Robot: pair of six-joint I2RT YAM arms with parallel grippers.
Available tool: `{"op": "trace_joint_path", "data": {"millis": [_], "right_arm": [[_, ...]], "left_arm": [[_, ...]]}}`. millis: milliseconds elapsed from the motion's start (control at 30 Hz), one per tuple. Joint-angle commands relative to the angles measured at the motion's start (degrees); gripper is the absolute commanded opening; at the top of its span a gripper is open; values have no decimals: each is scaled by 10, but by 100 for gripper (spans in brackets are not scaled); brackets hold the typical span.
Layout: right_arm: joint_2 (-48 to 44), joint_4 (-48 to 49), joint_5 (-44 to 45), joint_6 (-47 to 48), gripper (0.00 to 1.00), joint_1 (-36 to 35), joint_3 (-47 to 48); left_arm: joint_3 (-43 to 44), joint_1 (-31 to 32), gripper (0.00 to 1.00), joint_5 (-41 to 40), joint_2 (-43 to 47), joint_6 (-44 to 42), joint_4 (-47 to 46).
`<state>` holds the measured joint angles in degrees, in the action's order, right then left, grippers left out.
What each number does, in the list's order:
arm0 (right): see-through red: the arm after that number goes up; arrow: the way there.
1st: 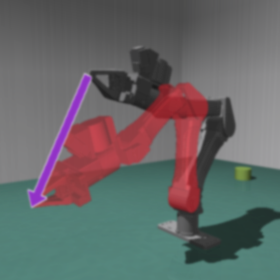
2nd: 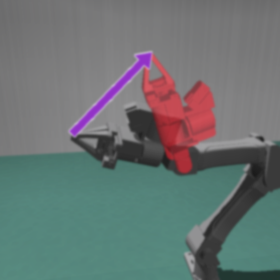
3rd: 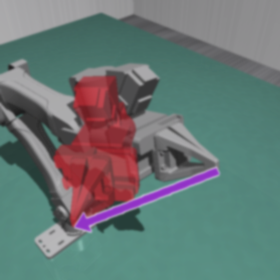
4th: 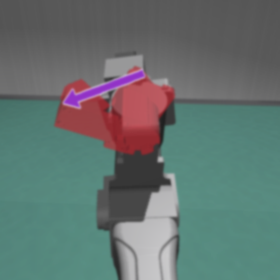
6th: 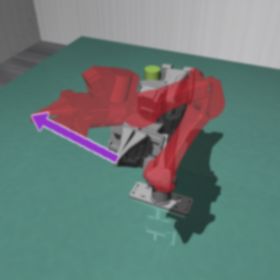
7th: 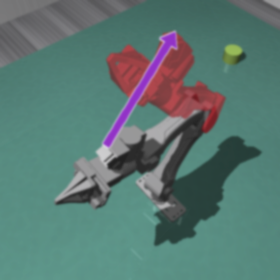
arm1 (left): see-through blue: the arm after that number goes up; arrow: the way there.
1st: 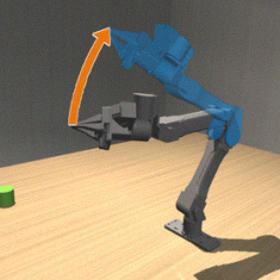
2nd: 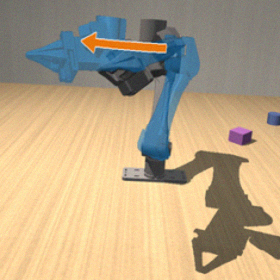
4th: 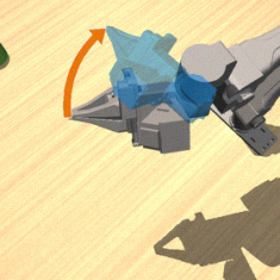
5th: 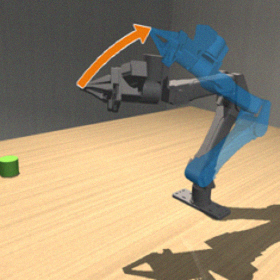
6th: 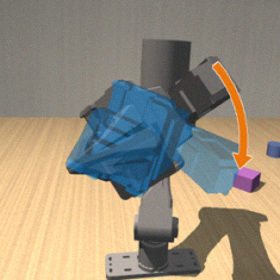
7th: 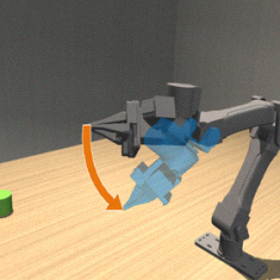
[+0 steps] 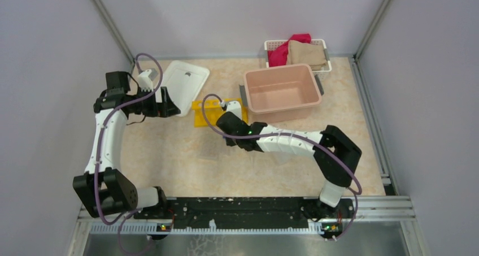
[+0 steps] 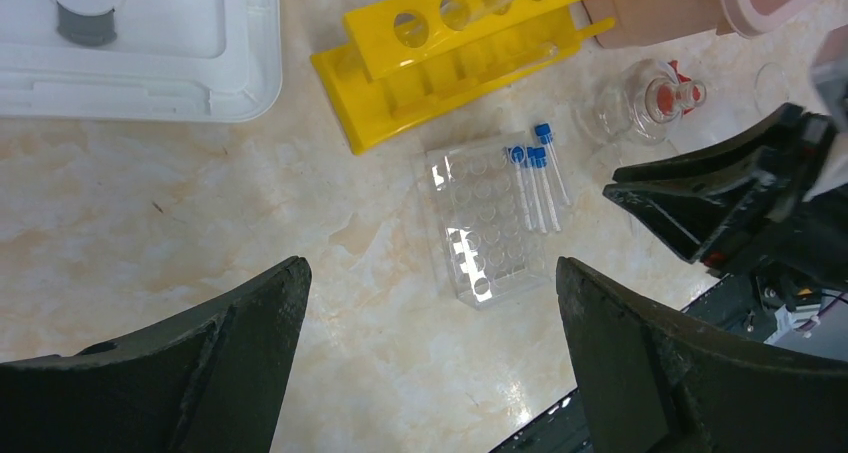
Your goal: Organize the chemistry lab equipment
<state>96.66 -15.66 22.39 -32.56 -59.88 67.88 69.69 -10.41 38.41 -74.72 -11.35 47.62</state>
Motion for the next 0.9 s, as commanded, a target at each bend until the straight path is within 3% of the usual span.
{"op": "trace_joint_path", "data": {"millis": [0,233,333,867], "right_arm": [[37,-36,-2,-38,18,-3,6],[89,-43,14,-38,17,-2,29],[104,-44,18,-37,21,0,37],[135,-16,1,-17,23,46,39]], "left_arm": [[19,-5,99,12,15,8,5],[19,-5,99,16,20,13,0],[20,-5,99,18,21,14,0],[25,-5,99,19,15,21,-1]]}}
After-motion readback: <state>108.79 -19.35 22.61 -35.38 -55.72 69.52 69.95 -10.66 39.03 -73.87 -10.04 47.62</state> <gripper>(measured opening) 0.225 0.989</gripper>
